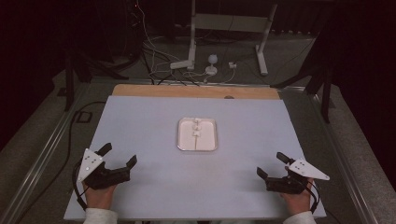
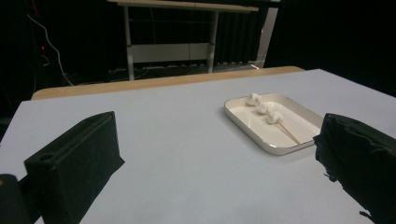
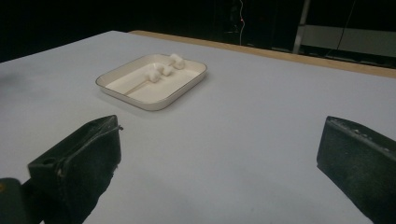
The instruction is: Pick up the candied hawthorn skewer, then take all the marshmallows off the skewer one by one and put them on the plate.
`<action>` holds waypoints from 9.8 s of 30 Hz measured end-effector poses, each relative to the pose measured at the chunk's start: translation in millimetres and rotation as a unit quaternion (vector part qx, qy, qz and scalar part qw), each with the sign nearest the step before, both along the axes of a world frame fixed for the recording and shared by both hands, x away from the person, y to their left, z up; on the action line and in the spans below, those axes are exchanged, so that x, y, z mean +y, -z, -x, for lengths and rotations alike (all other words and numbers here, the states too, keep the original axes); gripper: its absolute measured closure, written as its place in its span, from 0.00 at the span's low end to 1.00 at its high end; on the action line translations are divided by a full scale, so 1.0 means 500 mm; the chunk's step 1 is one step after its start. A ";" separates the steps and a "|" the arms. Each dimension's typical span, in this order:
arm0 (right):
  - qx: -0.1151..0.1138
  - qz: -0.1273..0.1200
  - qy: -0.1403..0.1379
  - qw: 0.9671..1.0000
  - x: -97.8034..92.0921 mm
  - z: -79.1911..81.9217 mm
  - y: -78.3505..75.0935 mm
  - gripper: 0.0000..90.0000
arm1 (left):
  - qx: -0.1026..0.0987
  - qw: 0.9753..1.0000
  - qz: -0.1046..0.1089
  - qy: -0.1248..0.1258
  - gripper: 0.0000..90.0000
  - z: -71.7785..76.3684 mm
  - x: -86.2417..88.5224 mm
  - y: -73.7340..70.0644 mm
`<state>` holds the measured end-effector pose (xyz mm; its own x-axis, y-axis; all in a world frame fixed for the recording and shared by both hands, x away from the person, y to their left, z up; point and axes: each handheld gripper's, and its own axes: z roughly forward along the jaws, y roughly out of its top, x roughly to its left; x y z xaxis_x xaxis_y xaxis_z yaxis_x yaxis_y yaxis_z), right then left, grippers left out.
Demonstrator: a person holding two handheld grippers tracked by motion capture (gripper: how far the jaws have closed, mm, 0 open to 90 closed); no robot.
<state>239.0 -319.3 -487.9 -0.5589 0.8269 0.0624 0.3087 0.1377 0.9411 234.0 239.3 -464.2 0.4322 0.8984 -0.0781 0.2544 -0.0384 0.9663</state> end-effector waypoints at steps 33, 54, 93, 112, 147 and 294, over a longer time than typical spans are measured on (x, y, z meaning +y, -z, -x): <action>0.015 0.015 0.013 1.000 0.004 -0.010 0.007 0.00 | 0.048 0.998 -0.022 0.024 0.01 -0.118 -0.098 -0.012; 0.018 0.023 0.011 1.000 0.006 -0.012 0.008 0.00 | 0.097 0.993 -0.025 0.066 0.01 -0.221 -0.250 0.043; 0.018 0.023 0.008 1.000 0.007 -0.012 0.008 0.00 | 0.208 0.959 -0.167 0.099 0.65 -0.303 -0.389 0.114; 0.018 0.025 0.009 0.999 0.007 -0.013 0.009 0.00 | 0.252 0.952 -0.143 0.096 1.00 -0.285 -0.331 0.065; 0.030 0.002 -0.005 1.000 0.014 -0.017 0.006 0.00 | 0.197 0.968 -0.074 0.137 1.00 -0.196 -0.263 0.015; 0.131 -0.099 -0.080 0.983 0.289 -0.281 -0.119 0.87 | 0.076 0.971 -0.027 0.227 1.00 -0.109 -0.221 0.012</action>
<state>379.4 -174.9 -428.4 -0.6249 0.6860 0.3727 0.5330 0.0260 0.8457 288.3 128.9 -470.0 0.7712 0.6231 -0.1307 0.3392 -0.2284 0.9126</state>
